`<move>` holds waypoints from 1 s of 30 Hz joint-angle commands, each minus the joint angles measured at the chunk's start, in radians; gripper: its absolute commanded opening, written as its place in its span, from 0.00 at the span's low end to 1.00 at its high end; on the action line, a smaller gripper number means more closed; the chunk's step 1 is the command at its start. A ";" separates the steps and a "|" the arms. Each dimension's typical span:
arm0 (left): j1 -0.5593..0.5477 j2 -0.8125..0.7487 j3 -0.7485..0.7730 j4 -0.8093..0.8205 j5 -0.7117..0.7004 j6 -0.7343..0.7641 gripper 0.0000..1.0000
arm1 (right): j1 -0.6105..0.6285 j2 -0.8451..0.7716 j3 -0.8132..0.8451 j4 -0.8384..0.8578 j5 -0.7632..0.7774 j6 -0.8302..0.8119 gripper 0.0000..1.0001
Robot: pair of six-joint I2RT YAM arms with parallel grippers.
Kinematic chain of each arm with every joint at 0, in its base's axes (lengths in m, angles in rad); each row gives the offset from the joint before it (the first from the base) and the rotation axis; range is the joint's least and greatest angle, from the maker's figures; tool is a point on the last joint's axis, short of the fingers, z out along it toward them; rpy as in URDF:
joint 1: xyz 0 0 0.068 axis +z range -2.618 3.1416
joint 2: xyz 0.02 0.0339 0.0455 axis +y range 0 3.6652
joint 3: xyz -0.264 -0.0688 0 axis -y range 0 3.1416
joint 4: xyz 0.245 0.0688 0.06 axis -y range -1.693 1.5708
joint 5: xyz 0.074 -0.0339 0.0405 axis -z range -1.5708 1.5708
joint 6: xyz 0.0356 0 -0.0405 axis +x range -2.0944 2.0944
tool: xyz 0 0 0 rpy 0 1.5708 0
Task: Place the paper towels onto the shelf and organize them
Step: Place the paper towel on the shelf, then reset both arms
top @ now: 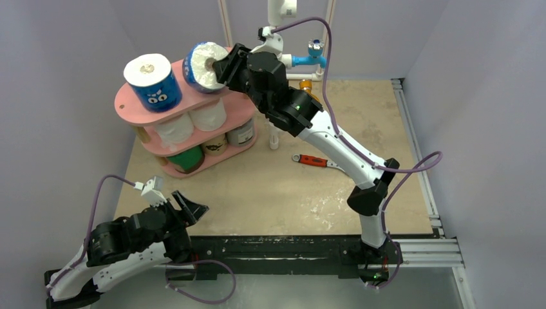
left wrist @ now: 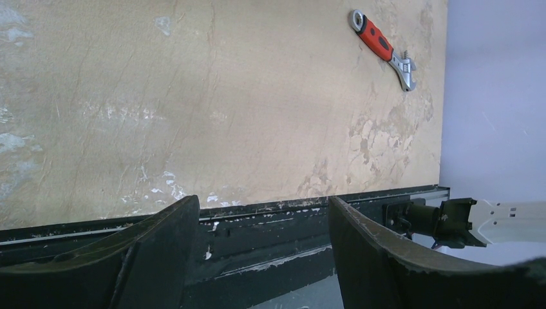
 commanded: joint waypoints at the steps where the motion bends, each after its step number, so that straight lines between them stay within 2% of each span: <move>1: -0.003 0.010 -0.008 0.019 -0.015 0.024 0.72 | 0.005 -0.026 0.043 0.044 -0.011 -0.005 0.36; 4: -0.003 0.010 -0.008 0.018 -0.015 0.023 0.72 | 0.006 -0.029 0.034 0.046 -0.012 -0.008 0.42; 10: -0.003 0.010 -0.009 0.018 -0.014 0.023 0.72 | 0.005 -0.043 0.009 0.062 -0.021 -0.019 0.63; 30: -0.003 0.013 -0.009 0.019 -0.017 0.025 0.72 | 0.006 -0.054 -0.008 0.070 -0.029 -0.028 0.66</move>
